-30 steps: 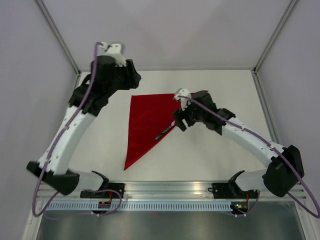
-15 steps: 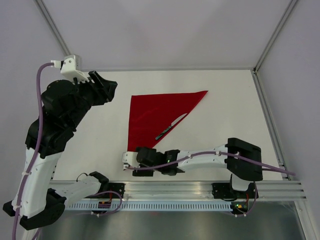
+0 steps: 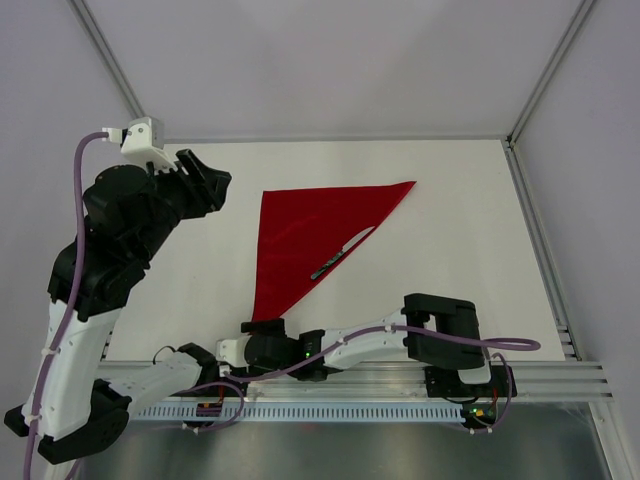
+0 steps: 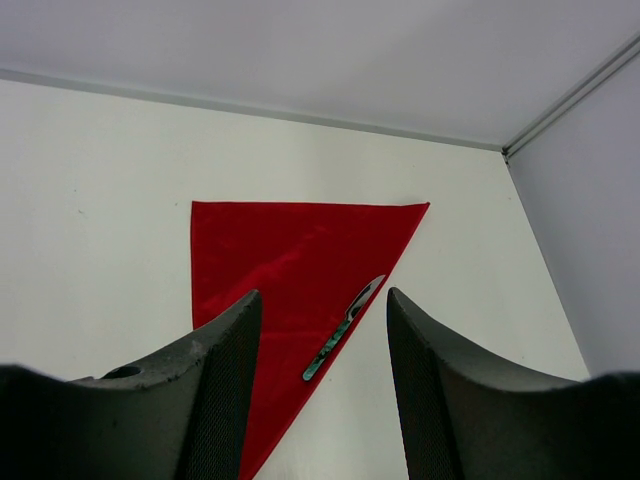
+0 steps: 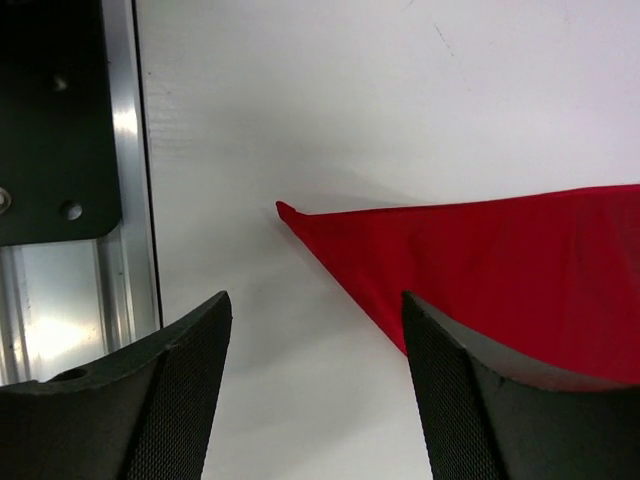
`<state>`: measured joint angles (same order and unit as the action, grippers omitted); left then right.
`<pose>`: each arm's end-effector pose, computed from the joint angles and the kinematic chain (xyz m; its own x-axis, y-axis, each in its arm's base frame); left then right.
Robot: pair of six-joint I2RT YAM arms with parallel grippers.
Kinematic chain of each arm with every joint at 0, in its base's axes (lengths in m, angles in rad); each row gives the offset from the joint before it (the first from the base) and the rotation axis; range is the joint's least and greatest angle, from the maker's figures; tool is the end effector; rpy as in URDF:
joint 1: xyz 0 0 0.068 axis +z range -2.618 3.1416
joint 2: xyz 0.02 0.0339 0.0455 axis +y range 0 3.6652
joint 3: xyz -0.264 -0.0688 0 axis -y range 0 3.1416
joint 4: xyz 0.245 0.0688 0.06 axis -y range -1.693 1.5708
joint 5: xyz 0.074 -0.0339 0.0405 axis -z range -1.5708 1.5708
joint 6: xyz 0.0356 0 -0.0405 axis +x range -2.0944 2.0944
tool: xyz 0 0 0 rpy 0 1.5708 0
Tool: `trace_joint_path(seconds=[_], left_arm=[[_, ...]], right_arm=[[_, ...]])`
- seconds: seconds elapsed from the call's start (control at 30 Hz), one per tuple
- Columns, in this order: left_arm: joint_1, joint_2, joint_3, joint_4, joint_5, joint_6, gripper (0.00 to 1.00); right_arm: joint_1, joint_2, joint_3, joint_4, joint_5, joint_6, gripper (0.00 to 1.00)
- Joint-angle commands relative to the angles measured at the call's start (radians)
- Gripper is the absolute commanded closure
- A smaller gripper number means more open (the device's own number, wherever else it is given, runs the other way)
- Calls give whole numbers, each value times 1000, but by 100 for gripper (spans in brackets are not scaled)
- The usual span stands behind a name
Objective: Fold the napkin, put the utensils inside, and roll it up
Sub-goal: Fold the napkin
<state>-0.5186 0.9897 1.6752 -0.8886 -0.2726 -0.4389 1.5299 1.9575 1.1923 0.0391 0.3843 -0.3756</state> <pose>0.1201 -0.0575 0.5139 -0.2641 -0.3205 -0.9097 0.1504 0.9180 -0.3671 0.0304 0.4169 0.1605 0.3103 -0.7338 -0.6043 -0.8610 0.0525 -0.5059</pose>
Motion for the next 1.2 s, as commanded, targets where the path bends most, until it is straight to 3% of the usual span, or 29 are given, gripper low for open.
trace_joint_path(seconds=[0.0,0.53,1.1,1.17], left_arm=[[-1,-6,0,-6,-5,-11,43],[-1,-19,-22,-6,16,-1,43],[-1,-3,-26,-1,36,6,43],[-1,0,-26,0,38,8,43]], right_arm=[[7,44,50,64,67,-35,26],[6,116,50,151,77,-88,37],[-24,129,62,148,67,-94,78],[-28,126,64,147,57,-92,79]])
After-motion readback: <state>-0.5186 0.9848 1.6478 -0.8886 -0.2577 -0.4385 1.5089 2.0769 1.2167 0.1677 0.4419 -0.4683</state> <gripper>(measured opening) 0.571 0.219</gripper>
